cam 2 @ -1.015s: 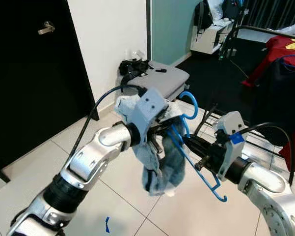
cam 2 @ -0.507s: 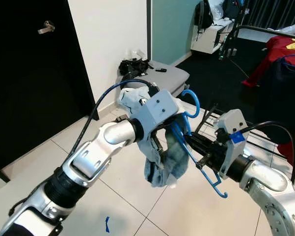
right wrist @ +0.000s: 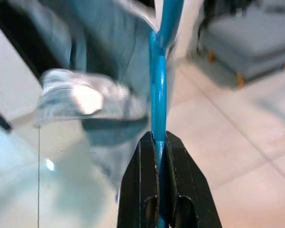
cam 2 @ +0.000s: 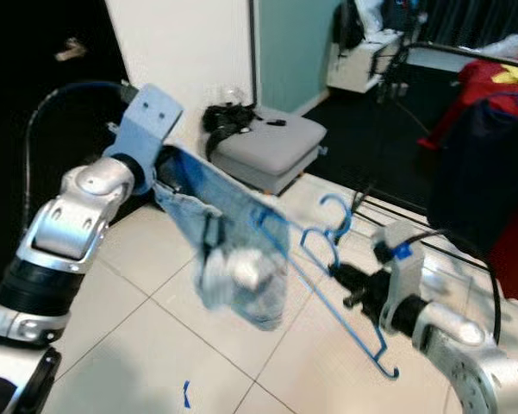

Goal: Hang hanger

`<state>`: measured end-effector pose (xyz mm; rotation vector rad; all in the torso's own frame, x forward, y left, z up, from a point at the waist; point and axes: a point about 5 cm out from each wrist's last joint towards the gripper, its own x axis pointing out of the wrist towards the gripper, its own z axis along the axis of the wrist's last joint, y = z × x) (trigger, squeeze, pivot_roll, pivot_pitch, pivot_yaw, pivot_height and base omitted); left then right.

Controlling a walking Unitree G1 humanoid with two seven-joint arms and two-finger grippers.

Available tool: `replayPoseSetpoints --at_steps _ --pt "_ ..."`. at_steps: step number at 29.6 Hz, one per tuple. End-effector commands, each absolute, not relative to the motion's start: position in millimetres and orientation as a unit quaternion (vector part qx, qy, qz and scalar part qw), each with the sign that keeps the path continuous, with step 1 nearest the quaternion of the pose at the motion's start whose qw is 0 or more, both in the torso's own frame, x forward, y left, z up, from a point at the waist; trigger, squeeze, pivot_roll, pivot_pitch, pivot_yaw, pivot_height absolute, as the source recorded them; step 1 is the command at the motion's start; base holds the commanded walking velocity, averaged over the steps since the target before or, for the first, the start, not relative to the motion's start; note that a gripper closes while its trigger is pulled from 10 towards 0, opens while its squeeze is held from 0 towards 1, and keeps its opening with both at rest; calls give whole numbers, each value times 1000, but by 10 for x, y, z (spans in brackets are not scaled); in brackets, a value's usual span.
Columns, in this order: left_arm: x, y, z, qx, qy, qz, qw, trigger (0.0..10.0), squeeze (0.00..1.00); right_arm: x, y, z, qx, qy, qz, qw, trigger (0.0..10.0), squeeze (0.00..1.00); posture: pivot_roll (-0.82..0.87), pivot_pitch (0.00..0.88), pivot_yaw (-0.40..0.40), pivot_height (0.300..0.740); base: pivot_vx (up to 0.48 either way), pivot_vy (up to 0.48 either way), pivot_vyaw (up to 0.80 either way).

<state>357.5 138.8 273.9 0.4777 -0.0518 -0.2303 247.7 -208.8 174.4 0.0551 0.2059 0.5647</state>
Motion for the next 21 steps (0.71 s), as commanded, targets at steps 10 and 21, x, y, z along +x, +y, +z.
replayPoseSetpoints --at_steps 10,21 --pt "3479 1065 2823 167 -50 -193 966 10000 0 2357 -1950 1718 53 110 333 935 10000 0 13 0 -11 740 0 0 0" --pt "3406 716 2704 171 -44 -245 953 10000 0 2180 -1778 1764 57 111 416 901 10000 0 5 0 -6 740 0 0 0"
